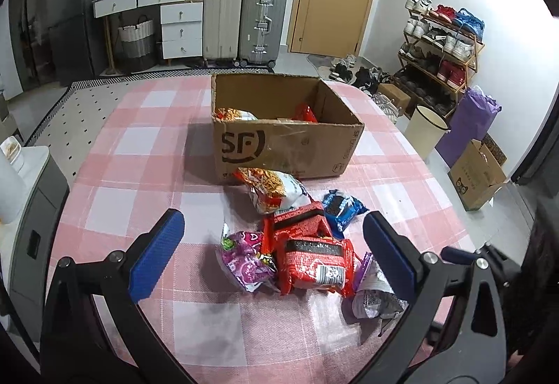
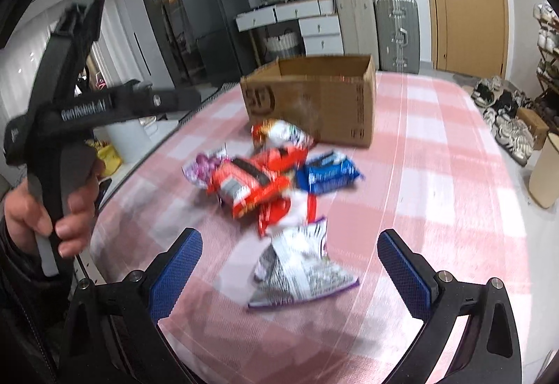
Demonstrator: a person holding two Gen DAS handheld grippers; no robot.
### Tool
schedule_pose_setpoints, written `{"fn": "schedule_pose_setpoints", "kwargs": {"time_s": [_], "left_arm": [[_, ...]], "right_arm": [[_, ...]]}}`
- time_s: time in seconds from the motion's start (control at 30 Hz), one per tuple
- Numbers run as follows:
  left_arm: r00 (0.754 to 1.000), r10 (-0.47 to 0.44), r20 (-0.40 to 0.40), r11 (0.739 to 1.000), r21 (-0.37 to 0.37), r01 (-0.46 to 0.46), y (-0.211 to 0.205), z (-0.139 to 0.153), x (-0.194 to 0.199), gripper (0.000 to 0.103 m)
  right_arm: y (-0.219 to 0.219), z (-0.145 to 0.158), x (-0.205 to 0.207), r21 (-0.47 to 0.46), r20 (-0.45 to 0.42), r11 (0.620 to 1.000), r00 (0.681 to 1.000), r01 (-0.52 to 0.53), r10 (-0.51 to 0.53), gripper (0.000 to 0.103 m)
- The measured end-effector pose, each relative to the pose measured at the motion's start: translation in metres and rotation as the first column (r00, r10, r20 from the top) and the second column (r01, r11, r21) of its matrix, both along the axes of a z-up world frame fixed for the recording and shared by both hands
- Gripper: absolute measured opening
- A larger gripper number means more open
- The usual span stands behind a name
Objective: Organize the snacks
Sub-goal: 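Grasp the silver-white snack bag with the right gripper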
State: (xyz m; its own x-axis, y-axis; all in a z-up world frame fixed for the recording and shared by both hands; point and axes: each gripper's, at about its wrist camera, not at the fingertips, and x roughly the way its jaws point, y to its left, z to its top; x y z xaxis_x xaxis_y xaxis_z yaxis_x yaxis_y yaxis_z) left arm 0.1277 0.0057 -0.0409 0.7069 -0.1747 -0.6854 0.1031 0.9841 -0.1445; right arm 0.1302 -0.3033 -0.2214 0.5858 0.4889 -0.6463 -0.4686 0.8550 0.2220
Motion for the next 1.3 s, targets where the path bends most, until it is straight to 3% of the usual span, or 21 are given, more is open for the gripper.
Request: {"fn": "schedule_pose_setpoints", "kwargs": {"time_s": [0.63,0.7,0.77,0.83,1.3], "left_arm": [[0.998,0.006,-0.057,1.0,0.012,-0.006,0.002,-0.03,0.003,0.102],[0.998,0.01,-0.066,1.0,0.012,-0.009,0.004,-0.033,0.004,0.102],[0.997,0.022,-0.071,1.0,0.007,-0.022,0.008,-0.035,0.004,0.102],[0.997,0.032,-0.075,0.999,-0.002,-0.032,0.012,-0.037,0.004,0.102],[0.983,0.13,-0.133,0.99,-0.045,-0.137,0.058,-0.06,0.002,0.102]], "right_arm": [[0.013,-0.043,0.019,-0.032,-0.11,0.997,0.992,-0.064,0.06,0.101],[0.015,-0.046,0.021,-0.038,-0.122,0.996,0.99,-0.082,0.076,0.095],[0.017,-0.049,0.024,-0.038,-0.135,0.996,0.988,-0.086,0.08,0.081],[0.017,-0.053,0.026,-0.038,-0.148,0.996,0.986,-0.083,0.077,0.076],[0.005,-0.057,0.022,0.044,-0.142,0.999,0.989,-0.029,0.035,0.055]]}}
